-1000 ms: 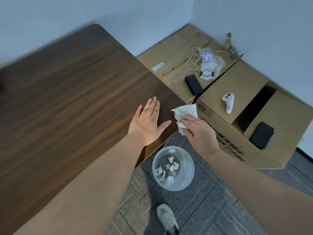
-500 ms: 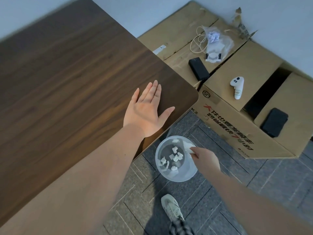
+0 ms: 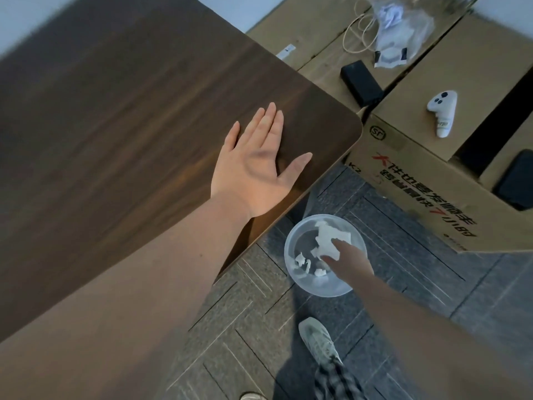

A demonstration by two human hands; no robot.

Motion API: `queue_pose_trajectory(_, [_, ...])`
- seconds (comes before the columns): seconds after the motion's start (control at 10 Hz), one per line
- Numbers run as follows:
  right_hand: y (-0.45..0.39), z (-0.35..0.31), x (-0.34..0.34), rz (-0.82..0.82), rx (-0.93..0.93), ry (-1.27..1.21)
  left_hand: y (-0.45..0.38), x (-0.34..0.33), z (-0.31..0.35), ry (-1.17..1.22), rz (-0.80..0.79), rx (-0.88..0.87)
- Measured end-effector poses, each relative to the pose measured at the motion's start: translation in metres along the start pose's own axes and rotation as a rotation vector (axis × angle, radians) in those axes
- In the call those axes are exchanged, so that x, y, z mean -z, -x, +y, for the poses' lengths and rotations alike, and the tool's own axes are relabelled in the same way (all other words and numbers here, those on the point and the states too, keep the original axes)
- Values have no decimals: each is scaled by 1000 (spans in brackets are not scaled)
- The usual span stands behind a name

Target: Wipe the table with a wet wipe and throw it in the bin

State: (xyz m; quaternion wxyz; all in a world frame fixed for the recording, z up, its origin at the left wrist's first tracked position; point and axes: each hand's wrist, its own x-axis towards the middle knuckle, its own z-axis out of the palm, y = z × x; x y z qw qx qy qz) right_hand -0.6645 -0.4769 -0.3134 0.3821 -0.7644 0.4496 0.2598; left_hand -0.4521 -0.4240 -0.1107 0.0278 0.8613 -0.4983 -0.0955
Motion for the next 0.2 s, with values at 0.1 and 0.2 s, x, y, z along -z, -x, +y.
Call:
queue_pose_trajectory(0.1, [11,-2,7,7,34,-49,0,1,2,6,-2,1])
queue_pose_trajectory(0.2, [26,-8,23,41,113,-56,2,3,2,10,-25,-3])
